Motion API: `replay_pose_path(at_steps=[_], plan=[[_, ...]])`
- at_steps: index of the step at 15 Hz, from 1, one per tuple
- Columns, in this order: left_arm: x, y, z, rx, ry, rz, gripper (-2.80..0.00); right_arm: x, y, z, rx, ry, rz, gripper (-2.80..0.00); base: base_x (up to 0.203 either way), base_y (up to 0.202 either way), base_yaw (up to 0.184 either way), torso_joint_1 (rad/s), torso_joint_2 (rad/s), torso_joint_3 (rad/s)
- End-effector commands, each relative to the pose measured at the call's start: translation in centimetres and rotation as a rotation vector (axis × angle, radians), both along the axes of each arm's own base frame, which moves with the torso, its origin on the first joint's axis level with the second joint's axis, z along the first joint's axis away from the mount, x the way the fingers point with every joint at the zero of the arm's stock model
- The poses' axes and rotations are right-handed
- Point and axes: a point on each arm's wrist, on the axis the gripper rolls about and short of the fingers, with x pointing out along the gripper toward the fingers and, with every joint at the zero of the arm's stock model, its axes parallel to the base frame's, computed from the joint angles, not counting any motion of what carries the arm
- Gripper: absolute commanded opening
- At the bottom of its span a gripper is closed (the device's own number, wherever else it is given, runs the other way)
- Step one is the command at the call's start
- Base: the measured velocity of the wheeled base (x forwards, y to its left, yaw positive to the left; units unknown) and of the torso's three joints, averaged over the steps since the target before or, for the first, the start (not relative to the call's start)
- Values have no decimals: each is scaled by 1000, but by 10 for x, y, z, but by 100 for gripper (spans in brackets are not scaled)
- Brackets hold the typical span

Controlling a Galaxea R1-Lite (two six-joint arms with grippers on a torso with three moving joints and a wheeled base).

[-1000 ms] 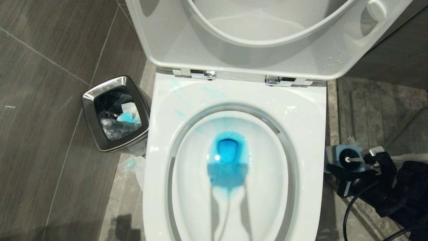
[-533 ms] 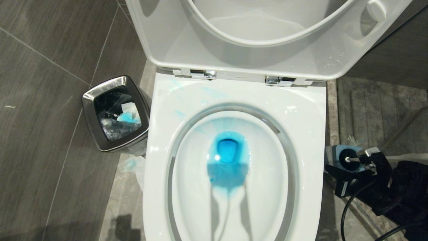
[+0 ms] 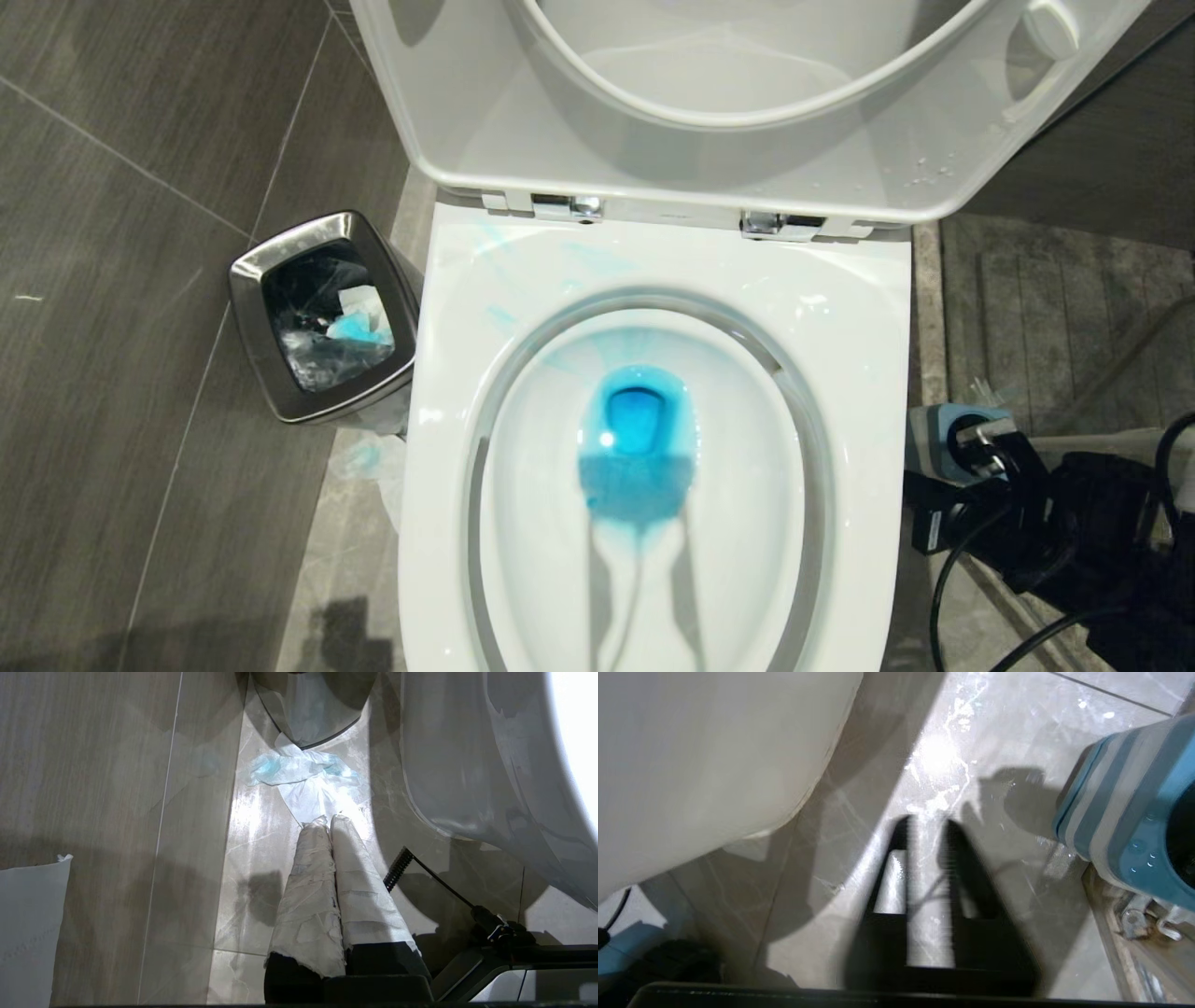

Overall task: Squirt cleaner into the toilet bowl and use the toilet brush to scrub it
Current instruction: Pour in the cleaning agent

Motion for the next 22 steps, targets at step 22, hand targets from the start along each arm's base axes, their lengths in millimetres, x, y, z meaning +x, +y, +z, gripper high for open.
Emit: replay_pose_path(at_steps=[22], plan=[[0,0,0,0,1,0,-280,80,7,-13,-37,-166,-33,0,0,0,0,0,0,0]])
